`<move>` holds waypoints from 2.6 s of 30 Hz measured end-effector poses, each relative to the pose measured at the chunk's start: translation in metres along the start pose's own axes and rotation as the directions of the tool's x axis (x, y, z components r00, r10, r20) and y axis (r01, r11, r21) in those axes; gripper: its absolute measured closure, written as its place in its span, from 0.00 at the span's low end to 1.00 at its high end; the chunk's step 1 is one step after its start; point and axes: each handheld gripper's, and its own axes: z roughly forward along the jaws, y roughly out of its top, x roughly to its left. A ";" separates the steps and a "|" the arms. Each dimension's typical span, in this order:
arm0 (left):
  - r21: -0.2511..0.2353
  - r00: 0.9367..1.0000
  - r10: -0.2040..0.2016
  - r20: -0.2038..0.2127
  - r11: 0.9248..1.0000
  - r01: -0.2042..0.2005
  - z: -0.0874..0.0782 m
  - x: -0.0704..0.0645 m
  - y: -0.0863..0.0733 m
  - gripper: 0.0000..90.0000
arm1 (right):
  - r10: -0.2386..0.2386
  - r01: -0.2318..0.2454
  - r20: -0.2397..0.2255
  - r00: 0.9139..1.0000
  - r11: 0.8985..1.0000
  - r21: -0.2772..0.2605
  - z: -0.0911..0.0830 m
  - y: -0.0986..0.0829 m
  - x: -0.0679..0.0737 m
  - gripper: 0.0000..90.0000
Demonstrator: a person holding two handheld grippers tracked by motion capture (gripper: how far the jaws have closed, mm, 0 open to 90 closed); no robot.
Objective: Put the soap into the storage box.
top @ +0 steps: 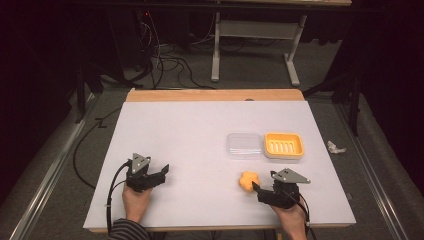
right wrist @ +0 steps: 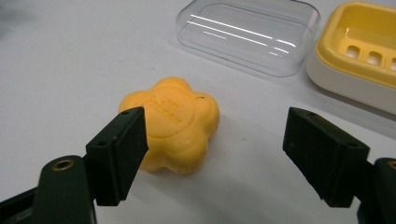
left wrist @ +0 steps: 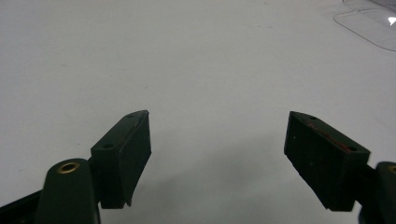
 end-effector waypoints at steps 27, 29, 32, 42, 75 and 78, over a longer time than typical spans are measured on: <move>-0.006 1.000 0.003 -0.017 1.000 -0.003 0.001 -0.001 -0.001 0.24 | -0.142 0.151 -0.064 0.988 0.976 0.158 0.036 0.021 0.023 0.17; -0.003 1.000 0.002 -0.017 1.000 -0.002 0.001 0.000 0.000 0.24 | -0.149 0.157 -0.056 0.987 0.971 0.181 0.042 0.022 0.024 0.17; -0.004 1.000 0.000 -0.016 1.000 0.000 0.001 0.000 0.000 0.24 | -0.161 0.168 -0.050 0.986 0.965 0.201 0.049 0.021 0.025 0.17; 0.000 1.000 -0.014 -0.021 1.000 0.014 0.001 0.001 0.001 0.24 | -0.149 0.159 -0.067 0.987 0.970 0.184 0.051 0.018 0.024 0.28; -0.012 0.999 -0.011 -0.031 1.000 0.011 0.001 0.001 0.001 0.24 | -0.160 0.177 -0.118 0.980 0.972 0.154 0.036 0.040 0.016 0.30; -0.012 0.999 0.004 -0.034 1.000 -0.004 0.001 0.000 0.000 0.24 | -0.157 0.173 -0.112 0.981 0.972 0.156 0.034 0.049 0.013 0.31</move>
